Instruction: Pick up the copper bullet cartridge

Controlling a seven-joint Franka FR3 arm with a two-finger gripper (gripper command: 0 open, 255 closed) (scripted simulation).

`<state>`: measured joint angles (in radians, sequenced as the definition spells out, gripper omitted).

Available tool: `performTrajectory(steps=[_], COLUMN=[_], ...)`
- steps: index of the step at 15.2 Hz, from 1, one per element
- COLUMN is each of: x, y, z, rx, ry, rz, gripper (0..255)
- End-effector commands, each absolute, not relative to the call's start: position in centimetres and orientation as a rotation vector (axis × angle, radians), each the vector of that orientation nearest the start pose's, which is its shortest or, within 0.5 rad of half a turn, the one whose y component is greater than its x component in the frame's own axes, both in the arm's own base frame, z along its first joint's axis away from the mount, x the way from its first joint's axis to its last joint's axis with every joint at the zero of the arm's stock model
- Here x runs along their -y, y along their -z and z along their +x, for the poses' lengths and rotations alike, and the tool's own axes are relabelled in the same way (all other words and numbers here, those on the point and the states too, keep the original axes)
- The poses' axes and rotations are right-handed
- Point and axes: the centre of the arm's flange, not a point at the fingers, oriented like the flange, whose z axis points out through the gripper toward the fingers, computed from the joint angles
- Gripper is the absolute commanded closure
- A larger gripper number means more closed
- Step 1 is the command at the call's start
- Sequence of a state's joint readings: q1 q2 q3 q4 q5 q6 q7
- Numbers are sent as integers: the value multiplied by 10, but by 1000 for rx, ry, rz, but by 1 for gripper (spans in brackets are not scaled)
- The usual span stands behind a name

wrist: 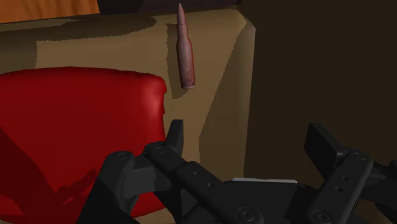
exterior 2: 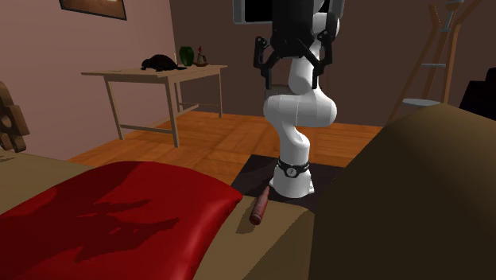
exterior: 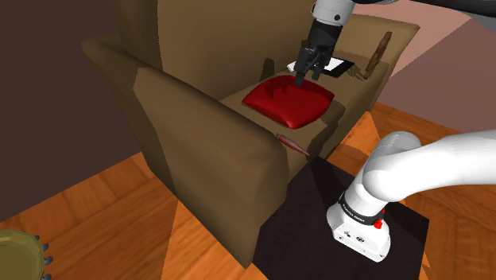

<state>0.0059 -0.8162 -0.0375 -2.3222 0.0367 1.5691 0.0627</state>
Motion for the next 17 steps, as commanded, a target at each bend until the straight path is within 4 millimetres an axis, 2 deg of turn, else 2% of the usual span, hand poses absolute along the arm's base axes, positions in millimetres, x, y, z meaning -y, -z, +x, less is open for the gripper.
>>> performTrajectory(steps=[1, 17], x=[10, 48], y=[-615, -409], z=[299, 298], rx=[-126, -32], ry=[94, 89], rz=[-3072, -3101], gripper=[0, 0])
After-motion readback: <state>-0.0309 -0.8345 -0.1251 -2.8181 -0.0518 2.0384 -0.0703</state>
